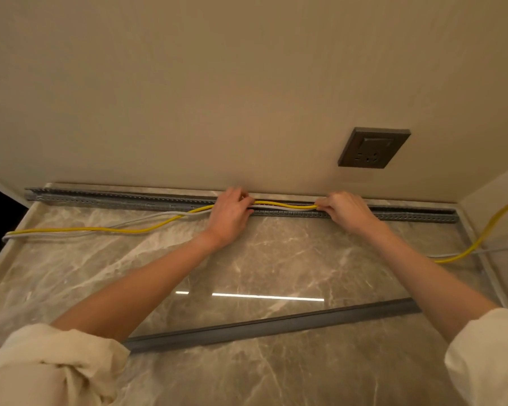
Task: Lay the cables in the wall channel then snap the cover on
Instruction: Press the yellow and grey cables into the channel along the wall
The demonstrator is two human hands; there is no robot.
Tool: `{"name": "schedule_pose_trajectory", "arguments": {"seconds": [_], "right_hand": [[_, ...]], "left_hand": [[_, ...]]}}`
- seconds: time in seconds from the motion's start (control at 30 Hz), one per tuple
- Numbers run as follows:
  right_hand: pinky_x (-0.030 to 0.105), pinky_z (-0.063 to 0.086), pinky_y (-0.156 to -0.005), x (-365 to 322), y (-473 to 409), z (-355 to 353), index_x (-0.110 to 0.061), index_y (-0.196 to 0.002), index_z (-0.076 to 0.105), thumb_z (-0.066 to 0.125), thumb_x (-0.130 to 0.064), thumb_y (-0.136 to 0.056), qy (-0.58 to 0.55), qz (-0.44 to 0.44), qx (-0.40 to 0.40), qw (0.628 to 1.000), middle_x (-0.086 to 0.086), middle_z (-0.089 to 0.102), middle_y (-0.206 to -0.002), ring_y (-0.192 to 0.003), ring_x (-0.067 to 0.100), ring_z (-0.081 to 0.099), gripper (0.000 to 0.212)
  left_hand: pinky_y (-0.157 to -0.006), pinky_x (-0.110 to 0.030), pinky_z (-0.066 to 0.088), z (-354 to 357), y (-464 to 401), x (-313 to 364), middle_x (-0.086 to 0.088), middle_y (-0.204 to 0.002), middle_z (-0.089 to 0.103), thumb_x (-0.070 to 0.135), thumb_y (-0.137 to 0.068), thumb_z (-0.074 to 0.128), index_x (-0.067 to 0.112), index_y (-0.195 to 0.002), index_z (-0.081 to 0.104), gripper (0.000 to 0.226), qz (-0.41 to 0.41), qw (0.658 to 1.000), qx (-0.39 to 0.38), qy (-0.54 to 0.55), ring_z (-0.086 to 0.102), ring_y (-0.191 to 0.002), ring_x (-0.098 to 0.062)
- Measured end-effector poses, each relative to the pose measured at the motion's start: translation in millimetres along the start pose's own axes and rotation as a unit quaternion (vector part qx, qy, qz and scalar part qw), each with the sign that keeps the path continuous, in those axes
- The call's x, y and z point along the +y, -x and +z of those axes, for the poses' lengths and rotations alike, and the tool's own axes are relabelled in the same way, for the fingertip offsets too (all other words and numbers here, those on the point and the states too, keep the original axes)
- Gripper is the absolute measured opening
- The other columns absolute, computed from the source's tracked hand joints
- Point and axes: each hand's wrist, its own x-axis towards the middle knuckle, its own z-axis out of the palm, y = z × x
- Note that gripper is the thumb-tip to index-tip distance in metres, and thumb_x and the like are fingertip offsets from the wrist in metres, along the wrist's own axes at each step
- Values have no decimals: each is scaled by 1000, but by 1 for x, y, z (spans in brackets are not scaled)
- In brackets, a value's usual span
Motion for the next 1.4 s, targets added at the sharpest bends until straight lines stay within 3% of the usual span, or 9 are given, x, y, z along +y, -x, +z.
{"name": "schedule_pose_trajectory", "arguments": {"seconds": [0.17,0.3,0.5,0.7,0.8,0.9,1.17,1.3,1.4], "right_hand": [[40,52,-71,-4,-6,-4,-17,-107,67,45,-25,-98,25,-6,-22,999,13,68,-96,-88,32,62,25],[39,51,-71,-6,-3,-1,-16,-106,65,45,-29,-98,39,2,-9,999,13,68,-97,-91,34,63,25],[43,50,-81,8,32,15,-13,-126,51,52,-19,-94,-36,51,66,996,11,61,-120,-105,34,60,32],[45,53,-73,52,89,23,-3,-113,62,64,-8,-86,-8,48,146,988,16,63,-98,-87,34,62,27],[43,54,-62,71,108,27,0,-103,70,71,-5,-81,10,34,183,983,20,66,-86,-73,36,62,23],[41,53,-58,82,117,31,-4,-104,72,72,-5,-80,15,39,187,982,19,66,-86,-74,35,60,24],[42,51,-63,89,109,41,-8,-106,71,60,-19,-90,-47,141,117,982,18,60,-91,-79,35,59,22],[41,49,-67,96,99,40,-1,-100,70,58,-16,-91,-38,165,116,979,17,59,-92,-88,33,57,21],[40,49,-61,100,93,35,1,-92,69,60,-13,-89,-6,163,149,975,18,60,-88,-86,34,59,17]], "left_hand": [[-80,-42,48,9,-8,15,-16,-95,63,15,-88,61,1,-100,68,20,29,998,-43,19,55,-92,-32],[-73,-40,44,9,-12,14,-17,-88,63,13,-89,57,2,-93,72,18,21,997,-68,9,55,-90,-33],[-68,-41,43,7,-11,22,-18,-83,62,7,-86,55,2,-88,72,17,3,996,-81,-28,55,-87,-34],[-75,-46,47,11,-9,28,-17,-91,62,8,-89,52,1,-88,66,16,-25,993,-97,-61,53,-94,-34],[-74,-46,47,13,-8,32,-18,-93,62,7,-89,51,0,-87,65,15,-35,993,-88,-67,53,-94,-35],[-73,-45,47,16,-6,38,-19,-94,63,3,-85,54,-2,-88,65,13,-41,993,-75,-77,54,-92,-35],[-79,-41,50,34,-9,77,-20,-106,62,1,-78,64,0,-108,62,31,59,992,-64,-92,57,-96,-37],[-83,-43,49,49,-34,114,-20,-117,57,5,-86,58,1,-120,54,35,109,989,-88,-41,53,-106,-35],[-81,-43,47,59,-54,141,-18,-118,54,11,-92,51,3,-122,51,31,118,989,-89,-7,52,-106,-32]]}}
